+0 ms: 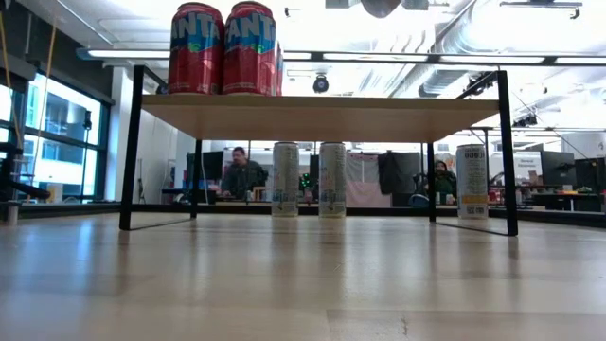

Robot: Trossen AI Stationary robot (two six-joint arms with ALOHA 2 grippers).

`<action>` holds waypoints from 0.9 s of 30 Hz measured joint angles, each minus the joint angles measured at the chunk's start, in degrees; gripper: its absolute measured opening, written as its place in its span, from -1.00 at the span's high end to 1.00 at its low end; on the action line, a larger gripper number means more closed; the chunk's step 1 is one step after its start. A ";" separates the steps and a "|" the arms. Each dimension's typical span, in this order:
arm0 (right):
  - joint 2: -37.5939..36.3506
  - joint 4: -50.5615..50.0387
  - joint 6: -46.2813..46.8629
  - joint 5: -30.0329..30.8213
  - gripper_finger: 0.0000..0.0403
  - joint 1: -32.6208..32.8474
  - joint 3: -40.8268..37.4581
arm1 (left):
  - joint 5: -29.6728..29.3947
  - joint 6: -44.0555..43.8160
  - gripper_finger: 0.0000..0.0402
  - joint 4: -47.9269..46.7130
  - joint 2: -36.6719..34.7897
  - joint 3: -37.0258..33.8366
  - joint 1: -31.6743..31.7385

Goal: Place canned beverage on shelf
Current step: Put the white yellow soda can on the shelf

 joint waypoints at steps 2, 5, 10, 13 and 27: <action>0.57 -1.21 -4.67 -0.52 -0.27 1.49 -0.10 | 1.74 0.30 1.00 -0.04 -1.98 0.00 0.00; 0.75 -0.47 -10.76 -0.54 -0.27 3.94 -0.63 | 4.64 -2.18 1.00 0.11 -4.81 0.00 0.00; 0.82 -0.63 -17.29 -0.49 -0.27 7.94 -0.63 | 6.78 -5.04 1.00 1.13 -8.70 0.00 0.00; 0.81 -0.65 -18.06 -0.74 -0.27 9.89 -0.63 | 7.44 -4.57 1.00 1.25 -11.20 0.00 0.00; 2.68 -0.65 -18.14 -5.24 -0.27 14.98 -0.70 | -4.94 13.88 1.00 9.37 -27.06 0.04 0.07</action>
